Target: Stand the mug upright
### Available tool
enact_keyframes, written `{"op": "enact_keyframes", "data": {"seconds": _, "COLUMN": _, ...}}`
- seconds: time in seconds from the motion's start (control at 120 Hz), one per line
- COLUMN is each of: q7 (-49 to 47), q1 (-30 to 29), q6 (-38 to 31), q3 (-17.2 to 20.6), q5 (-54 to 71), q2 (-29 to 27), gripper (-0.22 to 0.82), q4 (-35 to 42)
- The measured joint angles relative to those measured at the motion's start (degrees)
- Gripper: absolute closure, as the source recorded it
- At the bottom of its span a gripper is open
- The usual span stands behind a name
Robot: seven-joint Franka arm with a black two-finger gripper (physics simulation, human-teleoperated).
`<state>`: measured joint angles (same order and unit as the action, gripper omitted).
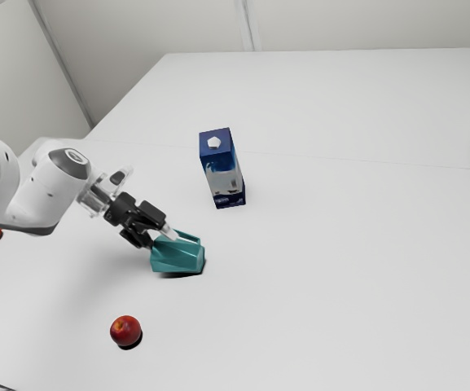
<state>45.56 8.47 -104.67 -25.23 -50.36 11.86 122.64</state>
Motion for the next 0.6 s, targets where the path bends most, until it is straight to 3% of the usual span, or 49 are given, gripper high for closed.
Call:
{"op": "enact_keyframes", "data": {"seconds": 0.167, "q7": 1.83, "q1": 0.07, "q6": 1.30, "q3": -0.02, "q5": -1.84, "q2": 0.03, "gripper": 0.28, "q4": 0.34}}
{"op": "enact_keyframes", "data": {"seconds": 0.358, "q7": 3.42, "q1": 0.09, "q6": 2.05, "q3": -0.16, "q5": -2.68, "q2": -0.02, "gripper": 0.60, "q4": 0.78}}
{"op": "enact_keyframes", "data": {"seconds": 0.6, "q7": 4.84, "q1": 1.00, "q6": 2.37, "q3": -0.17, "q5": -2.65, "q2": -0.67, "gripper": 0.73, "q4": 0.80}}
